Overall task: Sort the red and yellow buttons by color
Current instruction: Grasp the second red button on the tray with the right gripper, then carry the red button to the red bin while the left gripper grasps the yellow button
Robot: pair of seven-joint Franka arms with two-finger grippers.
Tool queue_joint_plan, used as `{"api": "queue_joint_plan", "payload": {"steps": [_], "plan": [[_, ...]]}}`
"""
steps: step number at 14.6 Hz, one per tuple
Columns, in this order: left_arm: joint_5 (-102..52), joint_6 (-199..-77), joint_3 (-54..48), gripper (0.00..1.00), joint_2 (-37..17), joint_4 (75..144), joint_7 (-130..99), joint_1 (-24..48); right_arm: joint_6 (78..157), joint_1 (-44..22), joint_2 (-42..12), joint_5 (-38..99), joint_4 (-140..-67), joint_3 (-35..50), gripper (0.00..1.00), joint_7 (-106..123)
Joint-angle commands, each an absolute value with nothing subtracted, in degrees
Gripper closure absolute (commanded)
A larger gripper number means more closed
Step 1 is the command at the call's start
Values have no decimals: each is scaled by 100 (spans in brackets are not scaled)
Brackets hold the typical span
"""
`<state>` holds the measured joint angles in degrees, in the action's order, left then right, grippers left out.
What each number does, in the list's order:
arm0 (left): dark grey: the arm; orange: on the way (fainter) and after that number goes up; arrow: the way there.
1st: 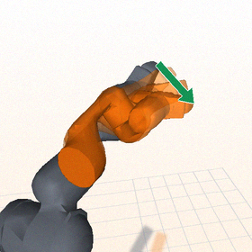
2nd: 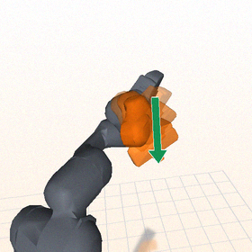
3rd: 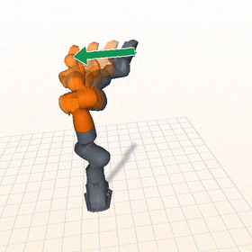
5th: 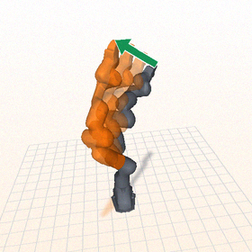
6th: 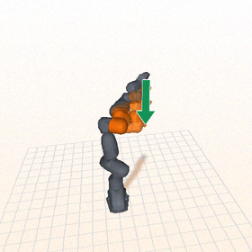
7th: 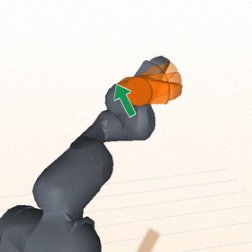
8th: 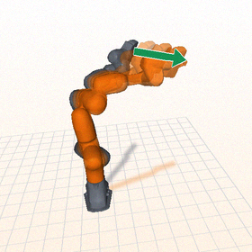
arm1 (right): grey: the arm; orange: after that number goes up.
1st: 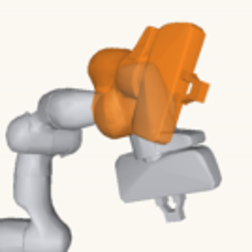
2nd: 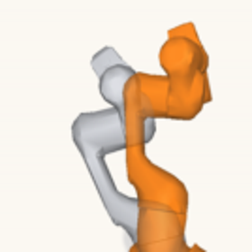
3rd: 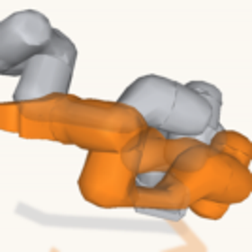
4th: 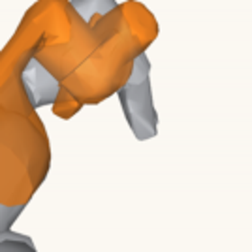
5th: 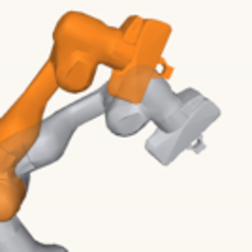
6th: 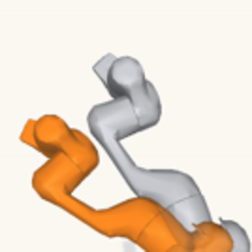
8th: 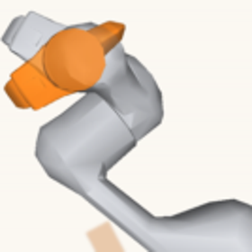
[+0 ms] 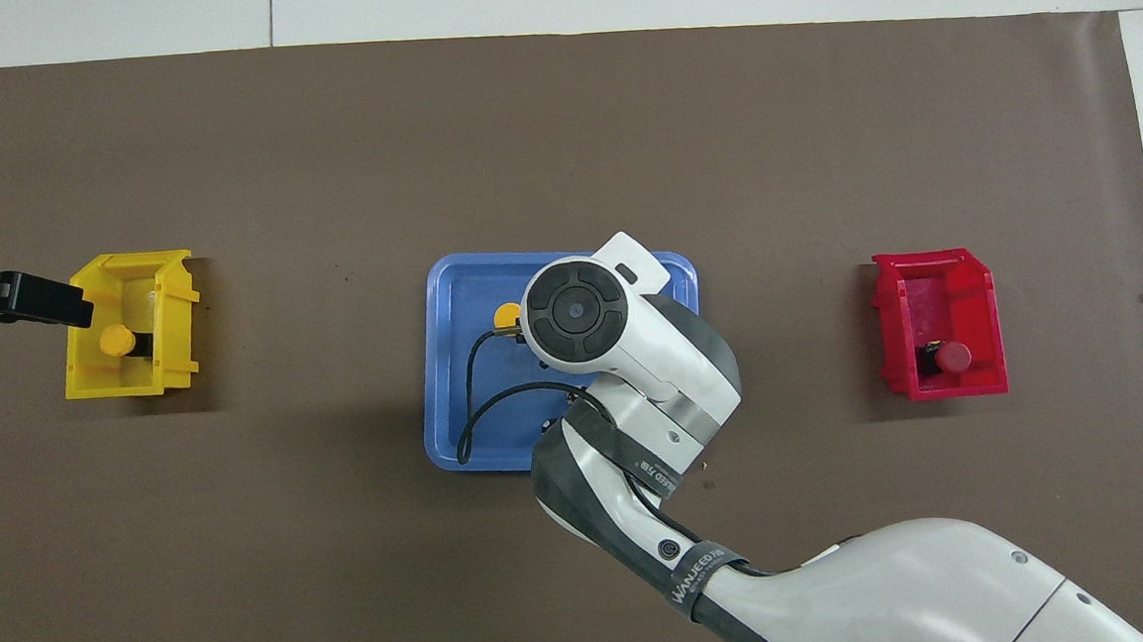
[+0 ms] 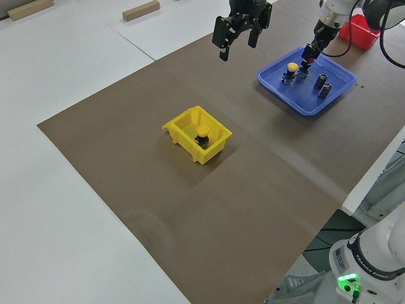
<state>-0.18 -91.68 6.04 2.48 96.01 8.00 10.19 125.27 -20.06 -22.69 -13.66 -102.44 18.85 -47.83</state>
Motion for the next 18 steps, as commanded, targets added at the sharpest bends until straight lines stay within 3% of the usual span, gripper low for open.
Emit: {"api": "queue_joint_plan", "payload": {"steps": [1,3,6,8,11,14,16,18], "plan": [[-26,-9035,642,0,220,9527,756,1028,12656,-1960,-2180,-1494,-10371,1907,51,-4860],[-26,-9053,650,0,220,9536,773,1028,12613,-1960,-2188,-1485,-10310,1907,74,-4860],[-26,-9123,650,0,290,9641,739,1028,12140,-1907,-2171,-1468,-9785,1898,90,-4825],[-44,-9699,598,0,421,10034,40,1194,11482,-1785,-1970,-1476,-9423,1890,90,-4651],[-44,-10807,536,1,326,10694,-1594,2273,11119,-822,-901,-1328,-10034,1898,90,-3293],[-53,-11897,536,1,-489,10820,-2748,3205,11039,269,-116,-415,-10668,1890,90,-1719],[-53,-12478,536,1,-1070,10749,-3311,3689,11083,824,-26,-352,-10836,1890,90,-1014],[-122,-12559,527,1,-1212,10740,-3349,3875,11127,1307,35,-352,-10995,1890,90,-373]]}}
